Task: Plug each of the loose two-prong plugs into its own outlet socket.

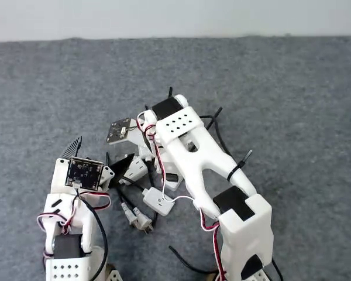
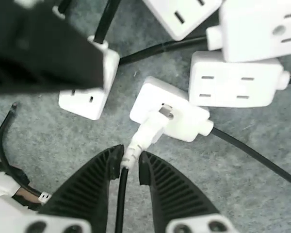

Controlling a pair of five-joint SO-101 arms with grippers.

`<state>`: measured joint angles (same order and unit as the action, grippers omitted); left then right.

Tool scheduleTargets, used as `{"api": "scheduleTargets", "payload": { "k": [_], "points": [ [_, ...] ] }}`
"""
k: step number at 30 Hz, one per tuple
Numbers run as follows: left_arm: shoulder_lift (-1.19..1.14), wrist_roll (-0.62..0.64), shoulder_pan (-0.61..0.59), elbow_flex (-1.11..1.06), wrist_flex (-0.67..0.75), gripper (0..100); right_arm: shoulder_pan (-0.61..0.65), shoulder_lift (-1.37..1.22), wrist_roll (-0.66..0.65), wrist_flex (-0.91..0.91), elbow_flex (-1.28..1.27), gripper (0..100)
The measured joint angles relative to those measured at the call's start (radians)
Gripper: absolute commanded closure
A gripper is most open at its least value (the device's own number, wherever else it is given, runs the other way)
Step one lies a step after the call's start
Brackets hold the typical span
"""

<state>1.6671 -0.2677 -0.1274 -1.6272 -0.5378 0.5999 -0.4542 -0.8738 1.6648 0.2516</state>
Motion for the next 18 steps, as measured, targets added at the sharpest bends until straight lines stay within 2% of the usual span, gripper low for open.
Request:
{"api": "scheduleTargets", "payload": {
  "k": [9,18],
  "points": [
    [0.000,0.000,-0.002,0.000,0.000,56,-0.015,-0.089,0.005,-0.094,0.000,99.0],
    [0.000,0.000,0.000,0.000,0.000,56,-0.015,-0.118,0.008,-0.109,0.002,99.0]
  ]
}}
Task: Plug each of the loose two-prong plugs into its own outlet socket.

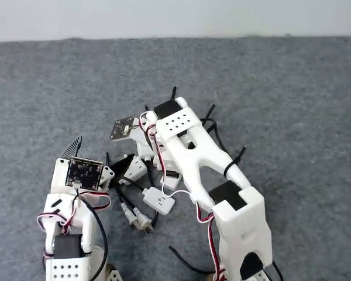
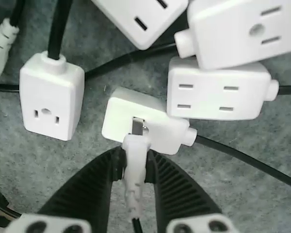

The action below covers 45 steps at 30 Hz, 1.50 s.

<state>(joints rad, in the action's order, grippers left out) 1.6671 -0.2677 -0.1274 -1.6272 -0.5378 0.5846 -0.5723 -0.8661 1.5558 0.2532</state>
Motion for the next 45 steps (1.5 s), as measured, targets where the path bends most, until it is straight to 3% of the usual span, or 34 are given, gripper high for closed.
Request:
{"api": "scheduleTargets", "payload": {
  "k": [13,28,33,45],
  "points": [
    [0.000,0.000,0.000,0.000,0.000,56,0.000,-0.002,0.038,0.002,0.002,99.0],
    [0.000,0.000,0.000,0.000,0.000,56,0.083,-0.006,0.043,0.164,0.069,99.0],
    [0.000,0.002,-0.049,0.000,0.017,56,0.094,-0.008,0.043,0.186,0.069,99.0],
    [-0.003,0.270,-0.224,-0.005,0.032,56,0.112,0.003,0.077,0.189,0.071,99.0]
  ]
}}
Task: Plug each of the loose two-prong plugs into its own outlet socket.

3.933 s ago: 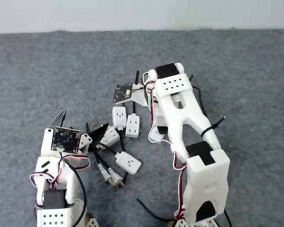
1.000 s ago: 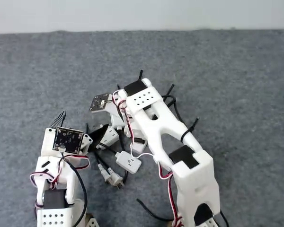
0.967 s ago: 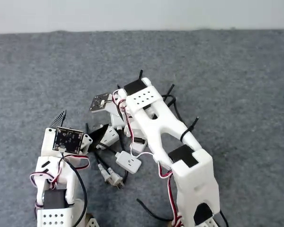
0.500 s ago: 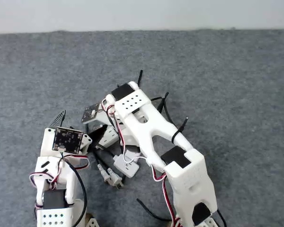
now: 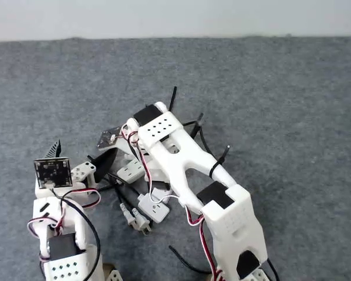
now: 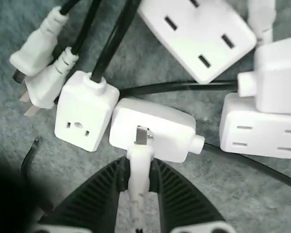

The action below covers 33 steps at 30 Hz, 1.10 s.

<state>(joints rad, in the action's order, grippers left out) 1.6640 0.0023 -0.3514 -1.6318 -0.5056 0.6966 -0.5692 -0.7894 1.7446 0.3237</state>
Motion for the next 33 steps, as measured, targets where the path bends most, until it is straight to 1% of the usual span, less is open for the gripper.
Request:
{"api": "scheduleTargets", "payload": {
  "k": [8,23,31,33],
  "points": [
    [0.000,0.046,-0.023,0.002,0.000,56,0.017,0.068,0.015,0.000,-0.002,99.0],
    [0.014,0.046,-0.020,0.006,0.002,56,0.021,0.212,0.023,-0.002,-0.157,99.0],
    [0.014,0.046,-0.020,0.006,0.002,56,0.021,0.213,0.023,-0.003,-0.163,99.0],
    [0.014,0.046,-0.020,0.006,0.002,56,0.021,0.213,0.006,-0.003,-0.161,99.0]
  ]
}}
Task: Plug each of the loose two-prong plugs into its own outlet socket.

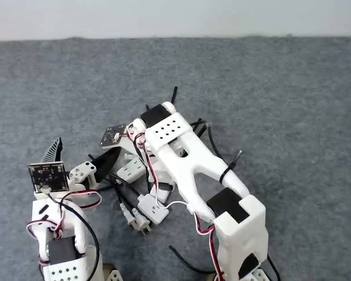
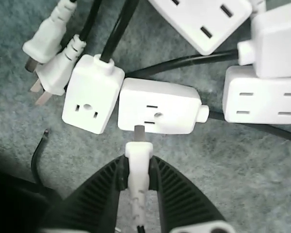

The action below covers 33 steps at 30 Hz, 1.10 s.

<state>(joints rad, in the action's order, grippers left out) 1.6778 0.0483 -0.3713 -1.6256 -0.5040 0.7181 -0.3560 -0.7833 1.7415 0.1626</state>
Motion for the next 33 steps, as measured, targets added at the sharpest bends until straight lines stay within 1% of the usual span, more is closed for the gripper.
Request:
{"api": "scheduleTargets", "payload": {
  "k": [10,15,20,30,33],
  "points": [
    [0.000,0.000,0.002,0.000,0.000,56,-0.003,0.000,-0.107,0.000,0.017,99.0],
    [-0.005,0.000,0.000,0.000,-0.002,56,-0.003,-0.066,-0.120,0.000,0.080,99.0],
    [-0.002,0.000,-0.014,0.000,0.000,56,0.000,-0.149,-0.140,0.002,0.195,99.0],
    [-0.011,0.000,-0.018,-0.003,0.000,56,0.000,-0.176,-0.141,0.002,0.201,99.1],
    [-0.012,0.000,-0.018,-0.003,-0.002,56,0.000,-0.158,-0.141,0.002,0.163,99.1]
  ]
}}
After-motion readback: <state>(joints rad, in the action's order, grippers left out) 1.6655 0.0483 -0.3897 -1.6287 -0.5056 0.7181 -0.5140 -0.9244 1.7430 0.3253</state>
